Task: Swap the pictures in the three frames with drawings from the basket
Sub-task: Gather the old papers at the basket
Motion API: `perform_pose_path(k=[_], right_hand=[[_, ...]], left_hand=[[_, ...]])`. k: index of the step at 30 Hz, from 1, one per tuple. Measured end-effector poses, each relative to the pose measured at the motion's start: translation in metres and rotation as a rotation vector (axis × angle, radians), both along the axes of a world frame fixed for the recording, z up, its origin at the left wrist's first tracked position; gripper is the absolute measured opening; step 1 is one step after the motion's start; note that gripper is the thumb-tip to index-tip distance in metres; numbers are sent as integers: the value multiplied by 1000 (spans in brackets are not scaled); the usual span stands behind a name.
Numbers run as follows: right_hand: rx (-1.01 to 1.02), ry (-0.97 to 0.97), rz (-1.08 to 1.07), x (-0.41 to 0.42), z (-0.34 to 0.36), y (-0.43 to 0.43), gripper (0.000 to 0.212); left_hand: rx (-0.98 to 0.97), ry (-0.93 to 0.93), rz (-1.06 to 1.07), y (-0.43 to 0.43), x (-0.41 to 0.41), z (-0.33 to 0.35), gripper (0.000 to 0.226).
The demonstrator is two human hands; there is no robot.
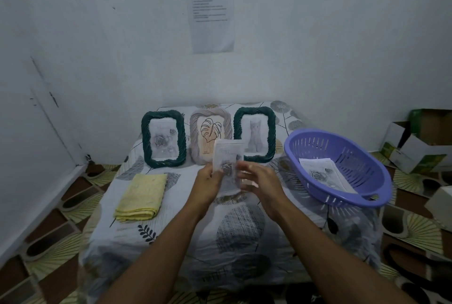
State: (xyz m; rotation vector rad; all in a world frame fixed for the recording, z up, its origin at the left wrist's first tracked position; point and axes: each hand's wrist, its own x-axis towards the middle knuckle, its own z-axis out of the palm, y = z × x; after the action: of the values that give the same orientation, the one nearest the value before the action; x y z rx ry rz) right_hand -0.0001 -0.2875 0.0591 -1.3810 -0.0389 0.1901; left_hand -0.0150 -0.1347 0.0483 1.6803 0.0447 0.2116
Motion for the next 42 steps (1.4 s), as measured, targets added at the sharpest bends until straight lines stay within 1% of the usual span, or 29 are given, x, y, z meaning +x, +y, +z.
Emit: perform_pose_path(k=[2,4,6,7,8,10,15,18,23,26,29,35,39,42], right_hand=[[-110,-51,-103,7,-2,-3,24],[-144,-77,-111,12,-1,-4,28],[-93,-100,-79,13,3,-3,30],[-72,-127,-67,13,5,-2,25],[-73,-159,-67,13,5,-1,23],[-91,-195,-84,11,2,2,26],[-187,-219,-103,4,-24,4,26],[-267,-269,-128,5,-32,9,27],[-409,-308,-171,9,-31,14,31],[-442,-336,-164,7,-35,16,30],[-453,-337,-192,8,-35,15,26],[-445,-344,-246,16,-15,1,10],[-445,-338,-277,25,15,-27,8],[-419,-342,-316,36,43,-65,7]], left_hand=[[-103,39,-10,5,0,3,22],[-154,46,-68,9,0,5,21],[-128,1,-111,13,0,4,22],[-103,-32,-124,13,0,3,25],[-78,-55,-124,13,-1,3,27],[-54,-86,-114,11,-2,-2,27],[-30,-98,-70,6,-7,-25,36],[-21,-85,-39,3,-3,-30,33],[-71,-62,-5,-6,4,-29,35],[-49,-54,12,-7,4,-35,36],[-22,-46,36,-7,6,-34,32],[-6,-14,-20,-12,7,-18,27],[11,-31,-85,-33,13,10,26],[-14,-26,-148,-58,25,27,16]])
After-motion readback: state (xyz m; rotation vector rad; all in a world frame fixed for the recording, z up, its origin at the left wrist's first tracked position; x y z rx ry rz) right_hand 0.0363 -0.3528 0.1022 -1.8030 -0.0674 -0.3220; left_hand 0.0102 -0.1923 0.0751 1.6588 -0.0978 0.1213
